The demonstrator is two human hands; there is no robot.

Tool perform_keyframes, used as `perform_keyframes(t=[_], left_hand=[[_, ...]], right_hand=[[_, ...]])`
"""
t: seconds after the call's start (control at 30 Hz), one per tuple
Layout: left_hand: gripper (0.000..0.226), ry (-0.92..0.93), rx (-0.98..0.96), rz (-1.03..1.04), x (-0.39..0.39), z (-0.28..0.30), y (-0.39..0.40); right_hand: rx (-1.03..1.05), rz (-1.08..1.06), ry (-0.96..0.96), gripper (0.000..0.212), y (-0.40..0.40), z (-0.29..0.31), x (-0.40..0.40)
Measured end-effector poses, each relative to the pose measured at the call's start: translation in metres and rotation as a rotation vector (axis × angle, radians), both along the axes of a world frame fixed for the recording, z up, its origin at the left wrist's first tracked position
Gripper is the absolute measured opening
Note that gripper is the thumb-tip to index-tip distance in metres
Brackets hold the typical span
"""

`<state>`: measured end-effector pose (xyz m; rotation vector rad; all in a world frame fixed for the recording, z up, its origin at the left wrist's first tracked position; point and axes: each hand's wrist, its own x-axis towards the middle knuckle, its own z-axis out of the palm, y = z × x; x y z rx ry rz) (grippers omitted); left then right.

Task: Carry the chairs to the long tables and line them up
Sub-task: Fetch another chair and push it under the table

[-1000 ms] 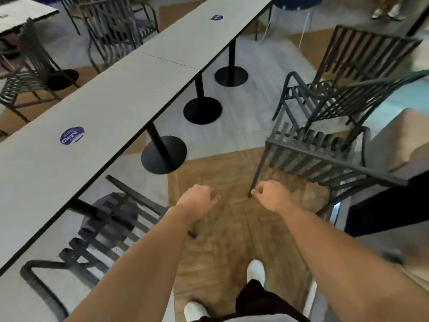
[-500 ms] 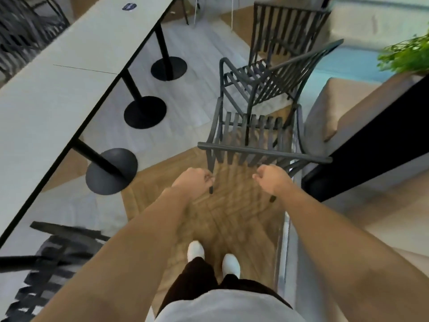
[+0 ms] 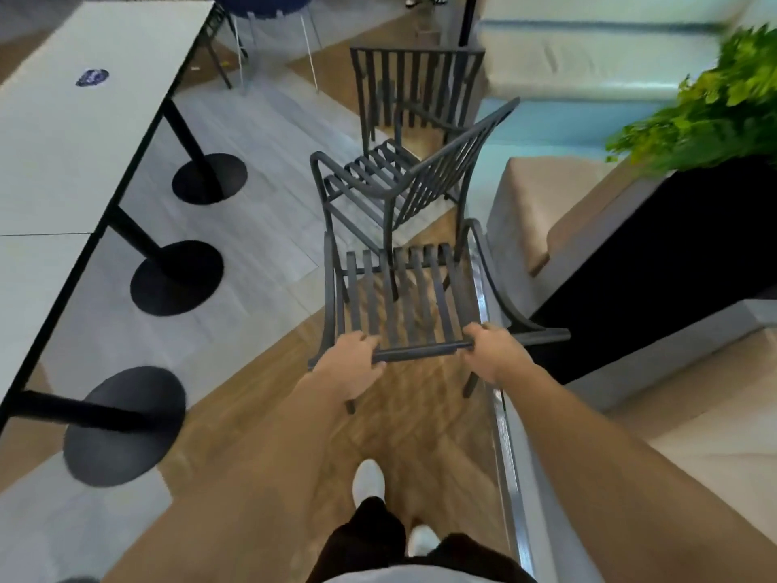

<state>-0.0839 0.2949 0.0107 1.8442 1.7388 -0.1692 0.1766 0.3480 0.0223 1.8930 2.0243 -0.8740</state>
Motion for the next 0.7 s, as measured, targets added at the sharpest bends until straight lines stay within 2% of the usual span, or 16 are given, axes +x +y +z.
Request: perform_keyframes(t=[0.17,0.37,0.53,0.63,0.7], left_hand=[[0.063,0.028,-0.11,-0.046,-0.009,-0.018,0.028],[0.061,-0.001,-0.234,-0.032,-0.009,-0.046,0.043],[0.052,0.098,-0.306,0.006,-0.001,-0.065,0.047],[0.036,0.181,-0.279,0.052,0.009,-0.073,0.048],[0.034,0.208,-0.263,0.082,0.016,-0.076,0.048]], right_hand=[[-0.022,0.011,-0.009,0.056,0.019,-0.015,-0.004],[-0.076,0.108,-0.092,0.058,0.033,-0.042,0.006],[-0.116,0.263,-0.164,0.052,0.052,-0.057,0.014],[-0.15,0.311,-0.128,0.046,0.063,-0.062,0.023],[-0.165,0.347,-0.105,0.042,0.068,-0.066,0.031]])
